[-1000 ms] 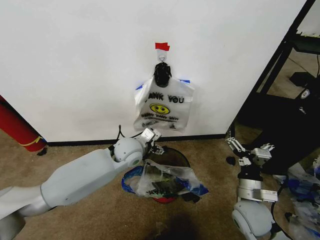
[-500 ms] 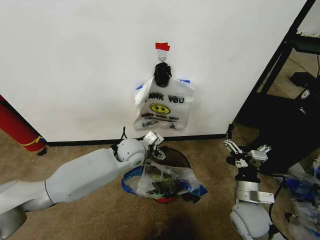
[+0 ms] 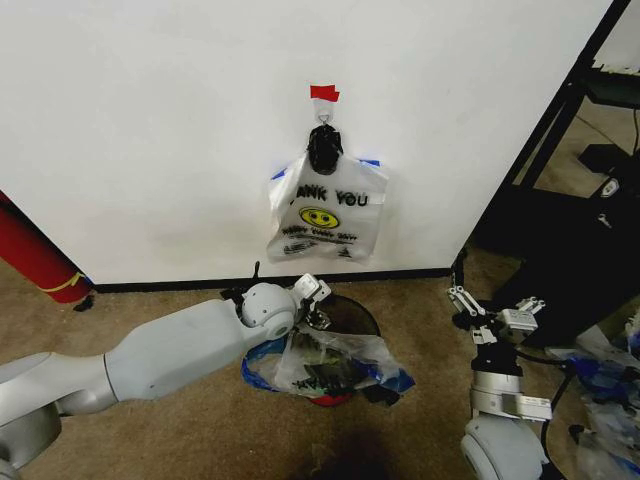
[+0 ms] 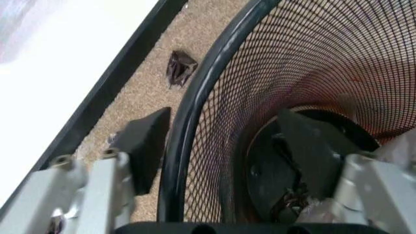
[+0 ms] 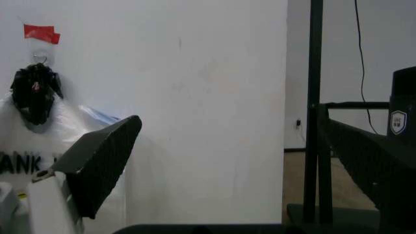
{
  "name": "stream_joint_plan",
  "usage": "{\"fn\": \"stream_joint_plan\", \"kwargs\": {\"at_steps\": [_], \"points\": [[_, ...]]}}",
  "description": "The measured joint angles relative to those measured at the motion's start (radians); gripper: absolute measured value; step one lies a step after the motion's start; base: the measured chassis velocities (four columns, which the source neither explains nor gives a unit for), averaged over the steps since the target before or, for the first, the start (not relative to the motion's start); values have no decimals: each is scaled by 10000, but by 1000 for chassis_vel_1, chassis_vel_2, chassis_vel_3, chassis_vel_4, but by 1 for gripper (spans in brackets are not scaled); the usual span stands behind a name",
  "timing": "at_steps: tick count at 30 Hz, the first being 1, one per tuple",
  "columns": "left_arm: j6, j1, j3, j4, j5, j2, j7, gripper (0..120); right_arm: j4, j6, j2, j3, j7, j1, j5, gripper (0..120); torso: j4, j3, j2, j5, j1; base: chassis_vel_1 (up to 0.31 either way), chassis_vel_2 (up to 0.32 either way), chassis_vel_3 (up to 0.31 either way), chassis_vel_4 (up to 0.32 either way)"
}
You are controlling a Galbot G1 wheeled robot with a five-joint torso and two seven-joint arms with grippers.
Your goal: Pick up the garbage bag from the wall and place it over the trash bin.
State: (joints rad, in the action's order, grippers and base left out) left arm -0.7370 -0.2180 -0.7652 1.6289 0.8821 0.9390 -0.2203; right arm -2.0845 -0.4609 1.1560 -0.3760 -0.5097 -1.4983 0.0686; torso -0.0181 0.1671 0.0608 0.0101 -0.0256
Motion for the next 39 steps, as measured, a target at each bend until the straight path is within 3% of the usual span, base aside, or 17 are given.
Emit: {"fn": "stream_joint_plan", "kwargs": {"at_steps": [5, 10, 17, 22, 31, 34, 39], "points": [[5, -262, 222, 304, 644, -156, -919, 43, -25, -3, 72, 59, 13, -18, -112, 100, 0, 0, 0, 0, 0, 0, 0, 0, 0], [12, -764, 714, 894, 2364, -322, -2680, 24, -30, -6, 154, 171, 36, 8, -231, 100, 0, -1, 0, 0, 0, 0, 0, 0, 0], [21, -1292, 1315, 1586, 3825, -537, -3945, 3, -42, -6, 163, 281, 66, 23, -296, 100, -2, -1, 0, 2, 0, 0, 0, 0, 0], [34, -1692, 1900, 2076, 4890, -648, -5089, 0, -84, -16, 148, 310, 77, 3, -328, 100, -1, 0, 0, 1, 0, 0, 0, 0, 0], [271, -3697, 4281, 3652, 7643, -719, -7846, 0, 49, -176, -57, 242, 83, -21, -277, 100, -1, 0, 0, 1, 0, 0, 0, 0, 0], [707, -4303, 4798, 4116, 7822, -840, -8215, 0, 147, -230, -115, 216, 83, 21, -255, 100, 0, 0, -1, 0, 0, 0, 0, 0, 0], [1660, -6189, 6756, 5125, 7740, -758, -8443, 0, 266, -264, -176, 251, 99, 108, -147, 100, 0, -1, -1, 0, 1, 0, 0, 0, 0]]}}
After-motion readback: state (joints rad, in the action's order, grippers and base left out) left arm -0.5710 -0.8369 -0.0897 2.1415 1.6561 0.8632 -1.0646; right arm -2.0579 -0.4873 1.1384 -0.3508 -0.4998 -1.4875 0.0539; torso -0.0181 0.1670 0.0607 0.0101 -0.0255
